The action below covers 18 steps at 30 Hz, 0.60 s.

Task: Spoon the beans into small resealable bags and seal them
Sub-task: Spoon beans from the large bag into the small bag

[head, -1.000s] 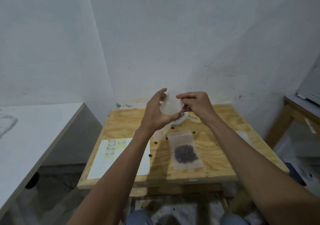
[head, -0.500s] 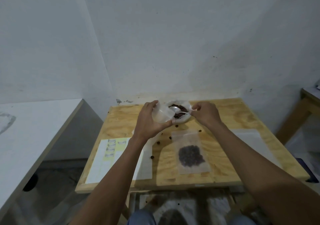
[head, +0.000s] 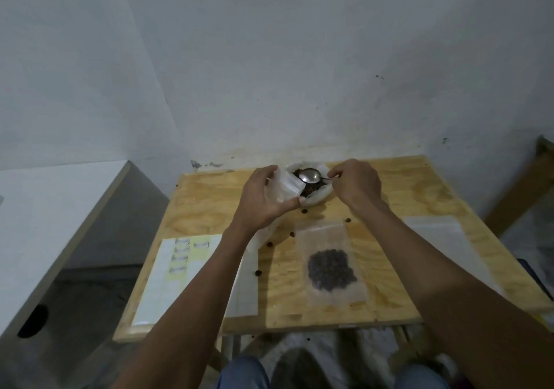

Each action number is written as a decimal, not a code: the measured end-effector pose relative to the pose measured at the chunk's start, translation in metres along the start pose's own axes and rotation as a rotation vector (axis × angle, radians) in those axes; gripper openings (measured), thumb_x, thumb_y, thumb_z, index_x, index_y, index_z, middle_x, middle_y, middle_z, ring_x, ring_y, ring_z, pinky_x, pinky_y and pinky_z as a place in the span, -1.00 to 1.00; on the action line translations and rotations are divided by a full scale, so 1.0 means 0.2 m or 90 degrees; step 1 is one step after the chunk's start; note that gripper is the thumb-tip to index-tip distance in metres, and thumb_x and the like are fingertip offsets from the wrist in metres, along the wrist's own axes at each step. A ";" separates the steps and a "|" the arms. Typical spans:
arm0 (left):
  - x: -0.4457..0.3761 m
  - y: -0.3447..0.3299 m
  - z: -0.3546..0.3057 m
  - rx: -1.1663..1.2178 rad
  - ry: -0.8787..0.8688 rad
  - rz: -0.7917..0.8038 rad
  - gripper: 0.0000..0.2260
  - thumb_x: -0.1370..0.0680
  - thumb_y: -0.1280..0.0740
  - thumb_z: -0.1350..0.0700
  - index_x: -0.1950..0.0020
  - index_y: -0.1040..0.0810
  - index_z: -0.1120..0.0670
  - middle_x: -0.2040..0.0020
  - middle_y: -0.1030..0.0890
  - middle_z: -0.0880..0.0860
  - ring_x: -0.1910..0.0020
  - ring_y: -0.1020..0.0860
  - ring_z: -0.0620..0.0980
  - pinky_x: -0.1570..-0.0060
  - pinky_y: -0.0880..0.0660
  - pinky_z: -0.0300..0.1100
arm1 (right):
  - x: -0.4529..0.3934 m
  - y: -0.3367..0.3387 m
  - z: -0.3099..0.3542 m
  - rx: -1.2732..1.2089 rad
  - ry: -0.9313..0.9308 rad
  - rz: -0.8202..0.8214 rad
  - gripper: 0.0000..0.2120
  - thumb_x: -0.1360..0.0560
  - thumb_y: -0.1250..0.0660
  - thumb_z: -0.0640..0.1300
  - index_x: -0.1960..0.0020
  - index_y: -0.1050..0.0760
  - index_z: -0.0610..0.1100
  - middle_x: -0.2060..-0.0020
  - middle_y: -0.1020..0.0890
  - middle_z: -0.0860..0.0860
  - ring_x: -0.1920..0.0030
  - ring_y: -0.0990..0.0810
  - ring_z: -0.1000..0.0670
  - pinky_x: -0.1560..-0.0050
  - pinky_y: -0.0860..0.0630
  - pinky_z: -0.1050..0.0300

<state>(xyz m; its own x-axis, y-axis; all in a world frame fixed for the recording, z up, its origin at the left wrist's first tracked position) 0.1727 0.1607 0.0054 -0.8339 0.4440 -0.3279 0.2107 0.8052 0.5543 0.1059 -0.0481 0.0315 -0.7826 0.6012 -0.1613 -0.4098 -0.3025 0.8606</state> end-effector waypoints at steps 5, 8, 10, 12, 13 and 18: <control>-0.03 -0.09 -0.04 0.021 -0.003 0.024 -0.07 -0.22 -0.50 -0.39 -0.46 -0.43 0.07 -0.35 -0.52 0.00 -0.23 -0.52 -0.04 -0.17 -0.53 -0.07 | 0.03 -0.02 -0.01 0.013 -0.011 0.050 -0.78 -0.57 -0.36 -0.22 -0.08 -0.74 -0.03 -0.07 -0.74 -0.04 -0.01 -0.71 -0.12 0.14 -0.61 0.08; -0.04 -0.12 -0.04 0.041 0.006 0.021 -0.09 -0.22 -0.51 -0.38 -0.44 -0.44 0.06 -0.32 -0.53 -0.02 -0.23 -0.52 -0.06 -0.15 -0.52 -0.13 | 0.02 -0.05 0.02 -0.003 -0.027 0.077 -0.80 -0.55 -0.35 -0.20 0.06 -0.76 -0.08 0.07 -0.76 -0.06 0.17 -0.71 -0.11 0.16 -0.67 -0.04; -0.06 -0.13 -0.04 0.060 0.010 0.013 -0.12 -0.23 -0.52 -0.37 -0.42 -0.46 0.05 -0.30 -0.55 -0.04 -0.21 -0.53 -0.09 -0.11 -0.51 -0.20 | 0.00 -0.06 0.04 -0.012 -0.037 0.102 -0.81 -0.54 -0.36 -0.13 0.09 -0.76 -0.09 0.16 -0.75 -0.06 0.24 -0.69 -0.10 0.19 -0.66 -0.01; -0.07 -0.13 -0.04 0.075 0.016 0.007 -0.14 -0.25 -0.54 -0.37 -0.41 -0.47 0.05 -0.27 -0.57 -0.04 -0.20 -0.55 -0.12 -0.08 -0.50 -0.28 | -0.02 -0.07 0.05 -0.035 -0.048 0.132 -0.82 -0.50 -0.38 -0.06 0.11 -0.75 -0.09 0.25 -0.72 -0.05 0.28 -0.67 -0.09 0.26 -0.62 0.04; -0.07 -0.13 -0.04 0.076 0.018 0.006 -0.15 -0.25 -0.54 -0.36 -0.41 -0.47 0.05 -0.27 -0.57 -0.05 -0.20 -0.55 -0.13 -0.07 -0.49 -0.31 | -0.02 -0.08 0.05 -0.054 -0.059 0.144 -0.81 -0.48 -0.39 -0.04 0.12 -0.74 -0.09 0.27 -0.71 -0.04 0.30 -0.66 -0.09 0.30 -0.60 0.05; -0.09 -0.11 -0.01 0.056 0.014 0.015 -0.20 -0.29 -0.62 -0.23 -0.42 -0.46 0.06 -0.28 -0.55 -0.04 -0.21 -0.53 -0.11 -0.01 -0.42 -0.42 | -0.05 -0.09 0.00 -0.159 -0.139 0.140 -0.78 -0.41 -0.47 -0.02 0.19 -0.69 -0.19 0.35 -0.66 -0.07 0.35 -0.62 -0.12 0.42 -0.35 0.16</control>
<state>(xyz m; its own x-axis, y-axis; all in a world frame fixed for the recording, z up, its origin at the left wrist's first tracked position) 0.1814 0.1341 0.0001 -0.8393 0.4549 -0.2977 0.2738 0.8268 0.4914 0.1212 -0.0483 0.0181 -0.7578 0.6366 0.1430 -0.3660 -0.5962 0.7145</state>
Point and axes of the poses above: each hand's wrist, its own x-axis away from the middle knuckle, its own y-axis out of the back of the hand, z = x × y, the point moved 3 cm from there along -x, towards the middle knuckle
